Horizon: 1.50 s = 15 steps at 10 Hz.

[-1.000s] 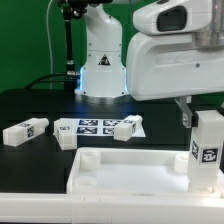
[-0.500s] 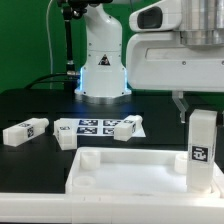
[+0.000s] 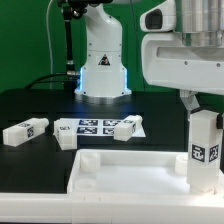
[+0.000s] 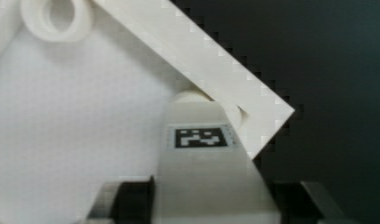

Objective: Assemble desk

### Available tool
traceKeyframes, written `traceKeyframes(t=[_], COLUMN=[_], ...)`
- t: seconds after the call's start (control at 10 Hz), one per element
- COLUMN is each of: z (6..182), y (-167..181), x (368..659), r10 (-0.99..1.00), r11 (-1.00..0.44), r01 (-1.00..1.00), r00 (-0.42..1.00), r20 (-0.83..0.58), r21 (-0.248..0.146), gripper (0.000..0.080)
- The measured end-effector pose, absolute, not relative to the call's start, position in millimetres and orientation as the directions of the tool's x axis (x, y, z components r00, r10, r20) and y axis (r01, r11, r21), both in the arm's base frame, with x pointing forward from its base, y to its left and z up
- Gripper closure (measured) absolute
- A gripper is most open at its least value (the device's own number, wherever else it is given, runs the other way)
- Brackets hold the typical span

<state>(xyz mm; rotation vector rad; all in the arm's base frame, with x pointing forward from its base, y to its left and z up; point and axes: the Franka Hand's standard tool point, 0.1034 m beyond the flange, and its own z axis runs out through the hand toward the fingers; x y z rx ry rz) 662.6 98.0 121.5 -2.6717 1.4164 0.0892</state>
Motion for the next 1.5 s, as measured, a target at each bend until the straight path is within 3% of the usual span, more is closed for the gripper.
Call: traceKeyframes(t=[0.1, 0.2, 0.3, 0.4, 0.7, 1.1, 1.2, 1.3, 1.5], z=[121.4, 121.3, 121.3, 121.7, 121.5, 121.0, 120.5, 120.2, 121.0], y=[99, 99, 100, 101, 108, 107, 106, 104, 103], x=[663, 662, 662, 661, 659, 662, 663, 666, 670], r10=[-0.826, -0.822, -0.814, -0.775, -0.54, -0.241, -0.149, -0.008, 0.164], r11=[-0.548, -0.554, -0.566, -0.619, -0.834, -0.963, -0.984, -0.998, -0.985], r01=[-0.833, -0.829, -0.821, -0.782, -0.544, -0.242, -0.148, -0.007, 0.167], r00=[0.553, 0.56, 0.571, 0.623, 0.839, 0.97, 0.989, 0.999, 0.984], r20=[-0.107, -0.107, -0.106, -0.104, -0.072, -0.022, -0.006, 0.031, 0.062], r21=[-0.074, -0.075, -0.076, -0.076, -0.09, -0.115, -0.103, -0.063, -0.044], gripper=[0.0508, 0.0415, 0.0238, 0.0177, 0.0151, 0.015, 0.015, 0.015, 0.015])
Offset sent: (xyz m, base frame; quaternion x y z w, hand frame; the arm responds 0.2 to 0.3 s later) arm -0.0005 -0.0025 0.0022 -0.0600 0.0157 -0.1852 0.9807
